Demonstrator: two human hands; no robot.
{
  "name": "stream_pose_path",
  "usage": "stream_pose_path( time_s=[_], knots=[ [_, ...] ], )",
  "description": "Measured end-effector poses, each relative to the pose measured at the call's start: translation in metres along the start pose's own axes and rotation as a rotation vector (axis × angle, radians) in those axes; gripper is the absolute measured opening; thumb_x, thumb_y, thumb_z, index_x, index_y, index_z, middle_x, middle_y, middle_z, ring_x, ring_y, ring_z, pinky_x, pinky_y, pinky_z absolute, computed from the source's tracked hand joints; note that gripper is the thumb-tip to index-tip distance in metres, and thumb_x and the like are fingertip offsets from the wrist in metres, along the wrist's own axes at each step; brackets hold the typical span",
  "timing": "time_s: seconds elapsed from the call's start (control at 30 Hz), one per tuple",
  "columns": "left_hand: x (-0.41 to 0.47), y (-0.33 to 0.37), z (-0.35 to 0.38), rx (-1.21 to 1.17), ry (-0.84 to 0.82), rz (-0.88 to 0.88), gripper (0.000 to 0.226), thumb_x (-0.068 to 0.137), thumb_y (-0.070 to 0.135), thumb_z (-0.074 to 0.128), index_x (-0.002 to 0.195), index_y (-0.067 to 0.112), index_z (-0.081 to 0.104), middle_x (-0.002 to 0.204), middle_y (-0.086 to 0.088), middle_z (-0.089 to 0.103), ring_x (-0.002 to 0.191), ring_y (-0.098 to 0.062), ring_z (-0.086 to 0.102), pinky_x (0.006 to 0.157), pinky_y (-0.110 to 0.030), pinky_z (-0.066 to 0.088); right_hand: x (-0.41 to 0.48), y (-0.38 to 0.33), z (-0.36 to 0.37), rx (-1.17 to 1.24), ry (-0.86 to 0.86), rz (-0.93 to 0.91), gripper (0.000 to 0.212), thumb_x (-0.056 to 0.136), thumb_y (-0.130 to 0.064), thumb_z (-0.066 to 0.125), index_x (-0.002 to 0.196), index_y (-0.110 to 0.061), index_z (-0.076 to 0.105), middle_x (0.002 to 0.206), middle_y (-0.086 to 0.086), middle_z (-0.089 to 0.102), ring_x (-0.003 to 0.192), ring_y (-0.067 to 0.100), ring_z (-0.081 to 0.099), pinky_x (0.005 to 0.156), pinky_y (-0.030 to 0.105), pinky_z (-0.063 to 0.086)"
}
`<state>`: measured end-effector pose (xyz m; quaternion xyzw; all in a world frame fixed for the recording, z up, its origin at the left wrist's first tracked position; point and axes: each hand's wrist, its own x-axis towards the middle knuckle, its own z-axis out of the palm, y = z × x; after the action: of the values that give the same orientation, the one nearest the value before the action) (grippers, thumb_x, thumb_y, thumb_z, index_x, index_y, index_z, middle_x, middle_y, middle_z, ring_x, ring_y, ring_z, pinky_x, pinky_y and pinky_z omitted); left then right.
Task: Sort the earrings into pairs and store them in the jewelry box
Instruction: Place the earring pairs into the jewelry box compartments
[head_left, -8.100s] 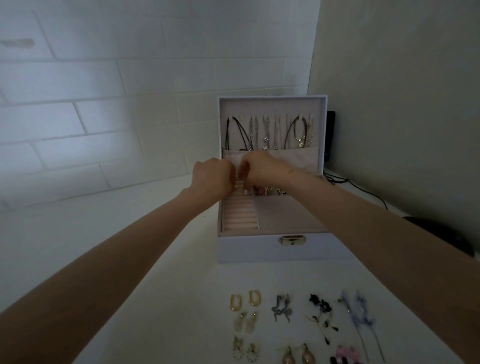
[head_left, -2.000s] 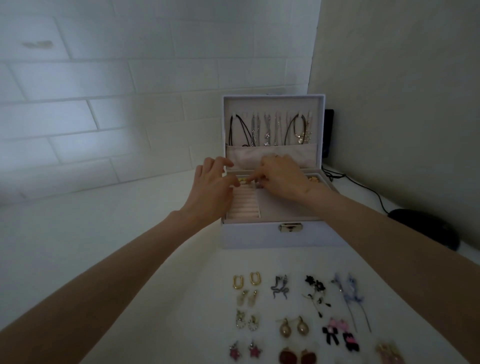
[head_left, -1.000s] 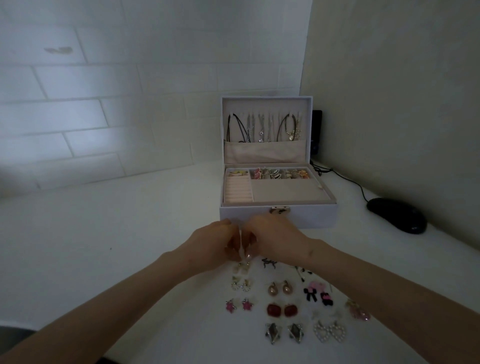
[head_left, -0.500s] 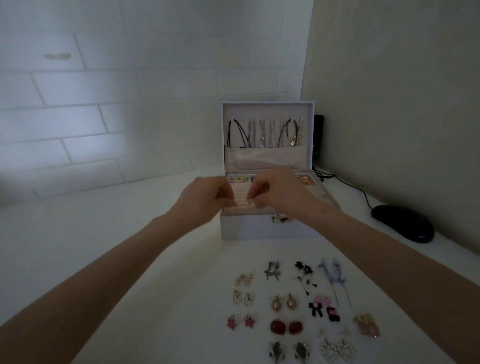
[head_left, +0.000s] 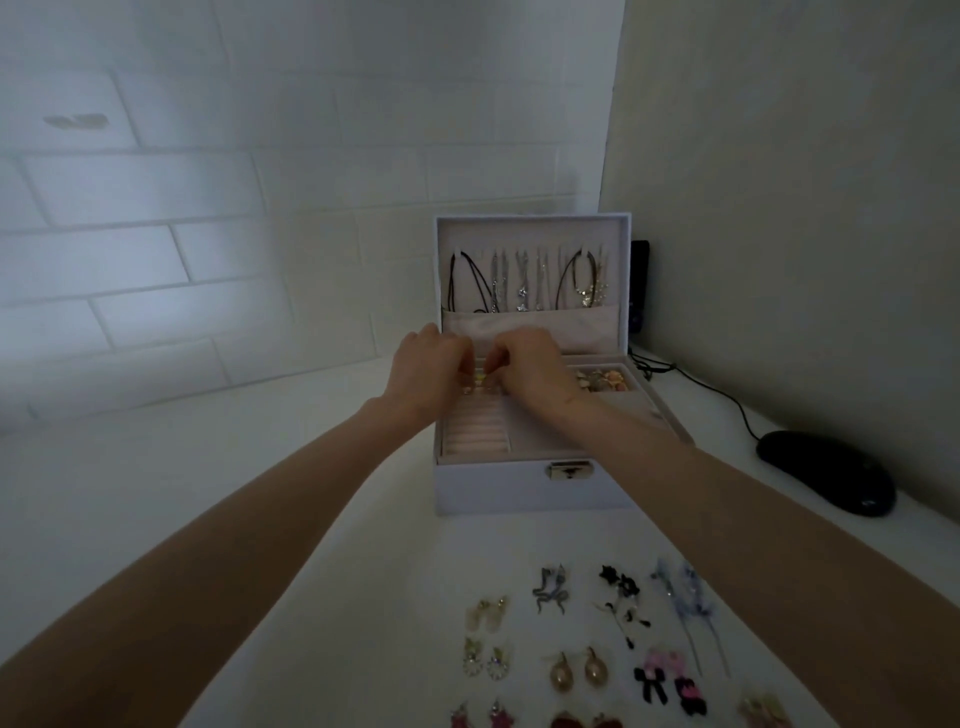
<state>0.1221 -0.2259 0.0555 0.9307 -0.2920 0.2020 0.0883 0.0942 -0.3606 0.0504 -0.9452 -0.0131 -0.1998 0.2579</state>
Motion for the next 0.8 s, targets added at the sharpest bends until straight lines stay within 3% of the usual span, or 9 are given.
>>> stream_pose_path(
  time_s=[0.23, 0.43, 0.6, 0.8],
  knots=[
    [0.003, -0.004, 0.004, 0.086, 0.000, 0.052, 0.017, 0.087, 0.016, 0.053, 0.098, 0.015, 0.066, 0.104, -0.007, 0.066, 0.104, -0.027, 0.049, 0.082, -0.032, 0.033, 0.005, -0.003, 0.012, -0.044, -0.020, -0.078, 0.016, 0.073, 0.002, 0.063, 0.082, -0.006, 0.074, 0.085, 0.011, 0.073, 0.081, 0.023, 0.066, 0.077, 0.033, 0.052],
    [0.003, -0.006, 0.008, 0.085, 0.001, 0.058, 0.018, 0.088, 0.020, 0.053, 0.097, 0.014, 0.066, 0.103, -0.007, 0.067, 0.101, -0.027, 0.049, 0.079, -0.032, 0.034, 0.005, -0.003, 0.017, -0.087, -0.015, -0.097, 0.011, 0.073, 0.000, 0.062, 0.077, -0.005, 0.072, 0.078, 0.013, 0.071, 0.075, 0.027, 0.065, 0.069, 0.036, 0.051],
    [0.002, -0.005, 0.013, 0.086, 0.017, 0.057, 0.020, 0.087, 0.019, 0.051, 0.094, 0.016, 0.069, 0.097, -0.007, 0.067, 0.098, -0.026, 0.050, 0.076, -0.030, 0.032, 0.001, -0.005, 0.017, -0.102, -0.047, -0.118, 0.019, 0.077, 0.002, 0.057, 0.085, -0.003, 0.073, 0.084, 0.015, 0.072, 0.081, 0.028, 0.065, 0.077, 0.035, 0.051],
    [-0.003, -0.008, 0.008, 0.087, 0.044, 0.074, 0.018, 0.090, 0.022, 0.053, 0.096, 0.019, 0.069, 0.102, -0.005, 0.063, 0.100, -0.026, 0.048, 0.075, -0.029, 0.031, -0.003, -0.005, 0.013, -0.129, -0.066, -0.134, 0.017, 0.080, -0.002, 0.057, 0.082, -0.002, 0.074, 0.082, 0.016, 0.071, 0.079, 0.030, 0.064, 0.076, 0.038, 0.050]
  ],
)
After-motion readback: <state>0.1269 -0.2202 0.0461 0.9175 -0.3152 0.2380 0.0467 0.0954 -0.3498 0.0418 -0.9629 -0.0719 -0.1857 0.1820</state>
